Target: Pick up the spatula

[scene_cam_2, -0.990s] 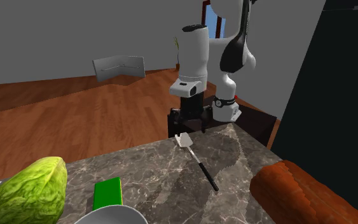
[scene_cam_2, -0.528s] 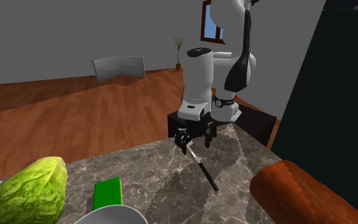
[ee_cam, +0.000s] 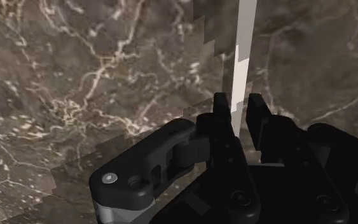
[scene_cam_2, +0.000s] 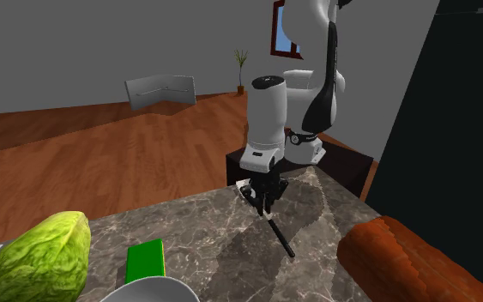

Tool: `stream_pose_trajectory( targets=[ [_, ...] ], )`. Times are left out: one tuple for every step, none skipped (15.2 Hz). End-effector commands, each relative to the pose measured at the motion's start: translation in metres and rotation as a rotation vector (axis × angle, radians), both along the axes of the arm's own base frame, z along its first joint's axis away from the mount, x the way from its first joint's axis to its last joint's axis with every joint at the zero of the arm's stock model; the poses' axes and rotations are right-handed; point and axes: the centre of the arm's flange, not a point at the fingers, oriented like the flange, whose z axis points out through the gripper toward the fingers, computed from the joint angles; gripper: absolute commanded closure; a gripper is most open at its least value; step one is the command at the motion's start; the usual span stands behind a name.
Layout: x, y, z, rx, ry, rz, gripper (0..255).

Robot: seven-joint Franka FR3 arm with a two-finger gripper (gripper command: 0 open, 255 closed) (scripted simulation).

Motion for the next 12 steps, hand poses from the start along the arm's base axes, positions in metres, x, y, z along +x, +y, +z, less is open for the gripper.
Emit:
stream_pose_trajectory(
  targets=[
    [0.000, 0.000, 0.000, 0.000, 0.000, 0.000, 255],
    [0.000, 0.000, 0.000, 0.000, 0.000, 0.000, 255],
    [0.000, 0.000, 0.000, 0.000, 0.000, 0.000, 255],
    [0.000, 0.000, 0.000, 0.000, 0.000, 0.000, 255],
    [0.000, 0.000, 0.000, 0.000, 0.000, 0.000, 255],
    [0.000, 0.000, 0.000, 0.000, 0.000, 0.000, 255],
    [0.000, 0.000, -0.001, 0.000, 0.000, 0.000, 255],
    [0.000, 0.000, 0.005, 0.000, 0.000, 0.000, 255],
    [0.000, 0.000, 0.010, 0.000, 0.000, 0.000, 255],
    [0.000, 0.000, 0.015, 0.000, 0.000, 0.000, 255],
    [0.000, 0.000, 0.021, 0.000, 0.000, 0.000, 255],
    [0.000, 0.000, 0.026, 0.000, 0.000, 0.000, 255]
  ],
)
